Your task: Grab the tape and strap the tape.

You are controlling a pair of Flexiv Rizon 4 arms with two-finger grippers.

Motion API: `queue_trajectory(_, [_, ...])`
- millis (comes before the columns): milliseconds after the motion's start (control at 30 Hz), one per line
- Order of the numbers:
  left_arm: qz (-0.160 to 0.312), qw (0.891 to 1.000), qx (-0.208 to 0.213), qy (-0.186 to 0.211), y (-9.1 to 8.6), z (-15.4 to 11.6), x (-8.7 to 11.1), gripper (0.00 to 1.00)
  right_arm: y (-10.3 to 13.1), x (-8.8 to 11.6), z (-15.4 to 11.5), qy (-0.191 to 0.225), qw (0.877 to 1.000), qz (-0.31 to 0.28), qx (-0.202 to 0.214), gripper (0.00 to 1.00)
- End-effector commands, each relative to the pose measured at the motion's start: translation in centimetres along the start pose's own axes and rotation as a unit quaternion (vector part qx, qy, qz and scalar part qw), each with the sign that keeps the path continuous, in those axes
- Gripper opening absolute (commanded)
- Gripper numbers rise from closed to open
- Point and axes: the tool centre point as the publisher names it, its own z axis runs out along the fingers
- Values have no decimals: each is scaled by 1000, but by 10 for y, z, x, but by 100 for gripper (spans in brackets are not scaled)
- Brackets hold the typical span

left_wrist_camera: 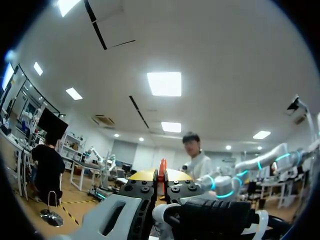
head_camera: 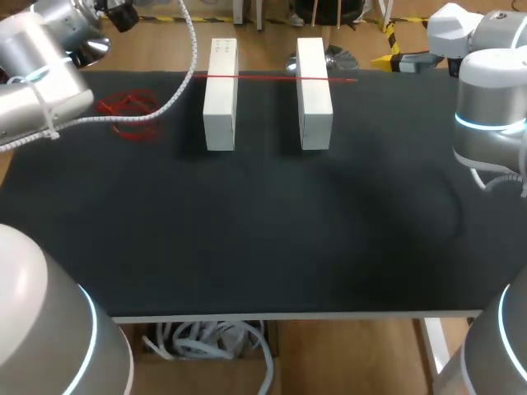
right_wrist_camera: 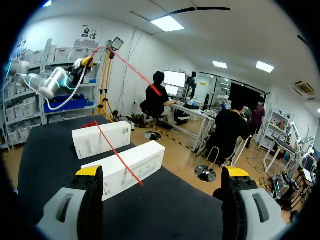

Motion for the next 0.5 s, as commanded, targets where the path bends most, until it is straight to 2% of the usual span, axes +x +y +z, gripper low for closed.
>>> queue_trajectory(33, [12,1000,10,15,3,1,-4,0,0,0,0,0,1000,0,-1,100])
queue_trajectory(500, [29,999,23,32,1,-2,1,0,0,0,0,0,1000,0,-1,100])
